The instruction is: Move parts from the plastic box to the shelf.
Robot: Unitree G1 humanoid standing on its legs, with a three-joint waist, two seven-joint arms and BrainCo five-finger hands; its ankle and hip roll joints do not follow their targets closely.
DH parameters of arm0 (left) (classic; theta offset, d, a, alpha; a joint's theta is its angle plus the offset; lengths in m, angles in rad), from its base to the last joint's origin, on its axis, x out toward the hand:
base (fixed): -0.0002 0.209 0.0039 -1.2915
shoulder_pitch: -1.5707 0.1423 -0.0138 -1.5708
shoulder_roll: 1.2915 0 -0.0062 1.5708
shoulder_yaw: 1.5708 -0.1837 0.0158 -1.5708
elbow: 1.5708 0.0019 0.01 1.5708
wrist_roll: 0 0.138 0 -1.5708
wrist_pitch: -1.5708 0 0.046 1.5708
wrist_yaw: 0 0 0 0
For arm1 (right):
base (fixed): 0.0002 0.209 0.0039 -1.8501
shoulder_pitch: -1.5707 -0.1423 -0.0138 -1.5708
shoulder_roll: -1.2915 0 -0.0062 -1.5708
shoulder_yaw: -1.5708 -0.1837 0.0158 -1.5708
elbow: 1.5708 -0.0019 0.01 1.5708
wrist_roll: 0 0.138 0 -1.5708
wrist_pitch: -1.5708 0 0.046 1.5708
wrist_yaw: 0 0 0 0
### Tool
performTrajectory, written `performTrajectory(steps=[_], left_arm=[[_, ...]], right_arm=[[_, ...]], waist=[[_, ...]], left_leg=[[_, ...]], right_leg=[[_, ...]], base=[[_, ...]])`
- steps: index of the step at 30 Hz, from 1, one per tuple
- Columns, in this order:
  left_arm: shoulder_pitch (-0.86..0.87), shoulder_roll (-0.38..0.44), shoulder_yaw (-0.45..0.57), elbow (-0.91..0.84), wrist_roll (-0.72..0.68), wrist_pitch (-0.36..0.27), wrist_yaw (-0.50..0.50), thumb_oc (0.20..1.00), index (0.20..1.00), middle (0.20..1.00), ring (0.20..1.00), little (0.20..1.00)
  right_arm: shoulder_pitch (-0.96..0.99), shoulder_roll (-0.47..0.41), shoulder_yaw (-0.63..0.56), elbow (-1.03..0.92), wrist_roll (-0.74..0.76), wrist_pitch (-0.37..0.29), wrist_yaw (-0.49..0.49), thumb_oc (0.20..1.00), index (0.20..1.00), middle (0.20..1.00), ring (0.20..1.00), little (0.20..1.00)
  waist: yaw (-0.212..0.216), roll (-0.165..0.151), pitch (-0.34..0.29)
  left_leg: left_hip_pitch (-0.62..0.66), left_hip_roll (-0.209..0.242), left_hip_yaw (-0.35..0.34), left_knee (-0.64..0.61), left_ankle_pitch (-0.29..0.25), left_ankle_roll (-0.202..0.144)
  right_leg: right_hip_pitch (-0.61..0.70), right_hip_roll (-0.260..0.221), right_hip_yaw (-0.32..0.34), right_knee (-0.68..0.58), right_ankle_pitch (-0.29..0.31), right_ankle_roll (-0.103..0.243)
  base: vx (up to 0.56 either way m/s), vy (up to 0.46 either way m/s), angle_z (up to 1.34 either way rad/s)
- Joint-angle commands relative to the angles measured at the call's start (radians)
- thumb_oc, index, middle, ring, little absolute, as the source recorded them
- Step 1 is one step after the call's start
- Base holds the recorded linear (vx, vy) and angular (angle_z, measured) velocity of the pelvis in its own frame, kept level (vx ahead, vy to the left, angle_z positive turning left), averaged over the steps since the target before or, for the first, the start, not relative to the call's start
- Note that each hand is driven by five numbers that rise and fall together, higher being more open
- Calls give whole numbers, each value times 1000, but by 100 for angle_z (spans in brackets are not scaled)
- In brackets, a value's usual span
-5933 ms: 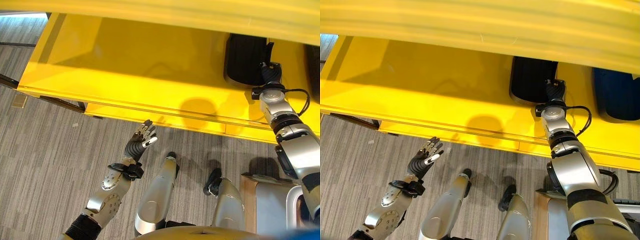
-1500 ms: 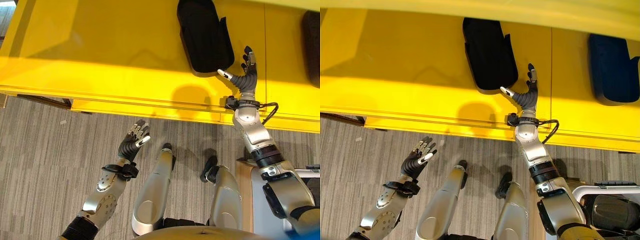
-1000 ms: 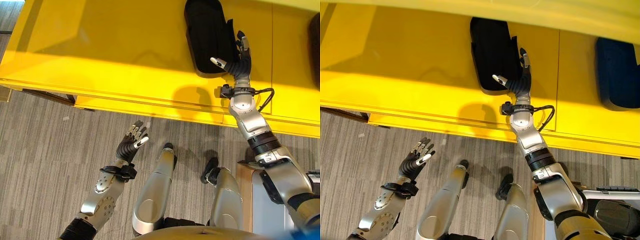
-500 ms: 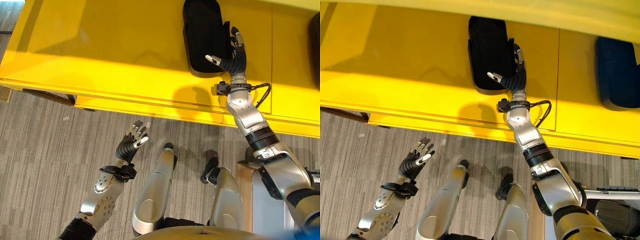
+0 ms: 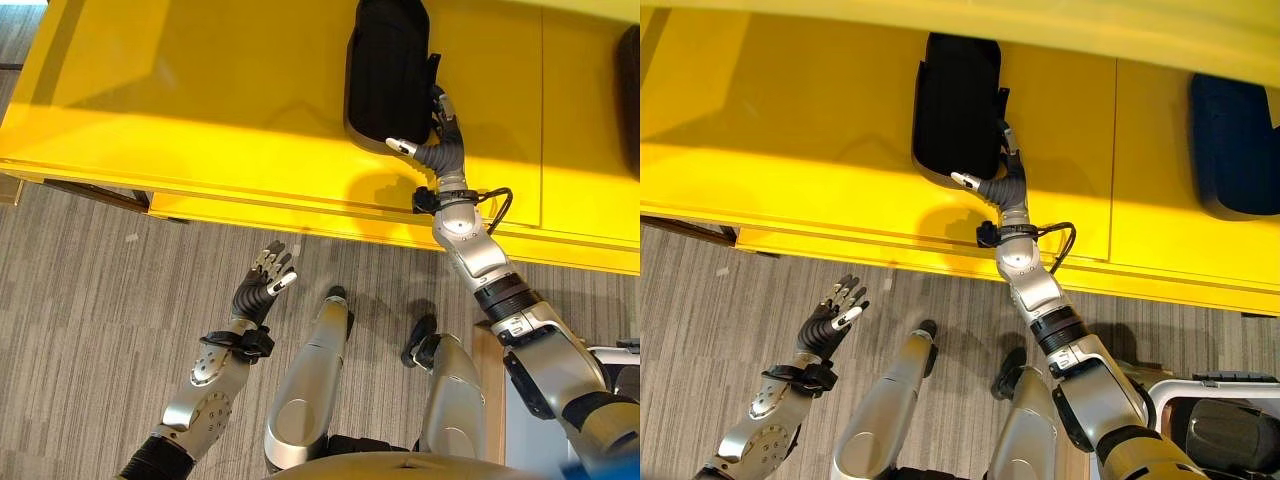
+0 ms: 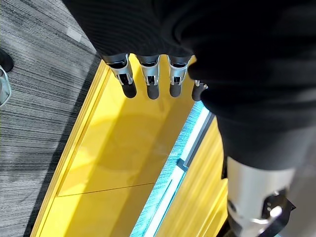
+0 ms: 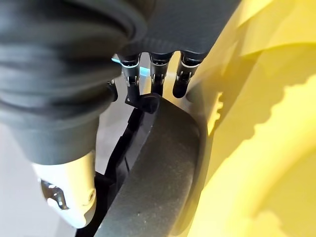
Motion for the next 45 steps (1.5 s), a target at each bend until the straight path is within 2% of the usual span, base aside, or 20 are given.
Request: performTrajectory(steps=[1, 8, 18, 22, 27, 35, 41, 42, 45], left_arm=[[33, 14, 4, -88, 22, -41, 5, 1000, 1000, 1000, 1000, 1000], [39, 13, 8, -94, 22, -44, 7, 1000, 1000, 1000, 1000, 1000], [43, 11, 23, -94, 27, -53, 12, 1000, 1000, 1000, 1000, 1000], [45, 5, 32, -106, 56, -57, 13, 1000, 1000, 1000, 1000, 1000], [46, 4, 32, -111, 71, -61, 11, 1000, 1000, 1000, 1000, 1000], [55, -4, 45, -116, 77, -57, -6, 1000, 1000, 1000, 1000, 1000], [55, 0, 48, -113, 94, -49, -28, 1000, 1000, 1000, 1000, 1000], [57, 0, 53, -108, 121, -47, -40, 1000, 1000, 1000, 1000, 1000], [58, -6, 54, -99, 125, -45, -51, 1000, 1000, 1000, 1000, 1000]], right_arm=[[-2, -6, 7, -40, -3, -43, 7, 1000, 1000, 1000, 1000, 1000], [-3, -13, 1, -48, -25, -38, -6, 1000, 1000, 1000, 1000, 1000], [44, -81, -115, -119, -69, -46, -80, 1000, 1000, 1000, 1000, 1000], [119, -122, -172, -216, -141, -52, -107, 1000, 1000, 1000, 1000, 1000], [159, -136, -184, -258, -172, -53, -103, 1000, 1000, 1000, 1000, 1000], [344, -164, -194, -418, -216, -69, -26, 1000, 1000, 1000, 1000, 1000], [445, -212, -184, -452, -209, -83, 49, 1000, 1000, 1000, 1000, 1000], [504, -233, -185, -496, -207, -91, 99, 1000, 1000, 1000, 1000, 1000], [532, -241, -184, -513, -206, -92, 122, 1000, 1000, 1000, 1000, 1000]], waist=[[23, 18, -31], [24, 20, -34], [12, 13, -36], [-1, 10, -38], [-7, 10, -37], [-33, 5, -50], [-50, 7, -76], [-66, 11, -98], [-74, 14, -113]], left_leg=[[-37, 62, -6, -3, 35, -15], [-39, 62, -5, -1, 35, -14], [-35, 64, -9, -5, 33, -13], [-31, 70, -9, -4, 30, -14], [-28, 71, -8, -6, 30, -16], [0, 81, -8, -41, 46, -24], [50, 92, -5, -96, 63, -33], [93, 98, 4, -131, 72, -38], [115, 103, 8, -151, 76, -41]], right_leg=[[-5, -26, 56, 122, -7, 27], [-6, -26, 56, 123, -9, 27], [-4, -24, 59, 125, -11, 30], [-6, -22, 62, 128, -13, 30], [-7, -23, 62, 130, -15, 30], [11, -20, 63, 112, -10, 30], [47, -18, 66, 70, 5, 31], [83, -13, 68, 40, 11, 32], [103, -12, 68, 18, 16, 32]], base=[[0, 0, 0], [0, 0, 0], [0, 0, 0], [0, 0, 0], [0, 0, 0], [1, -15, -3], [21, -24, -9], [46, -25, -7], [30, -18, -9]])
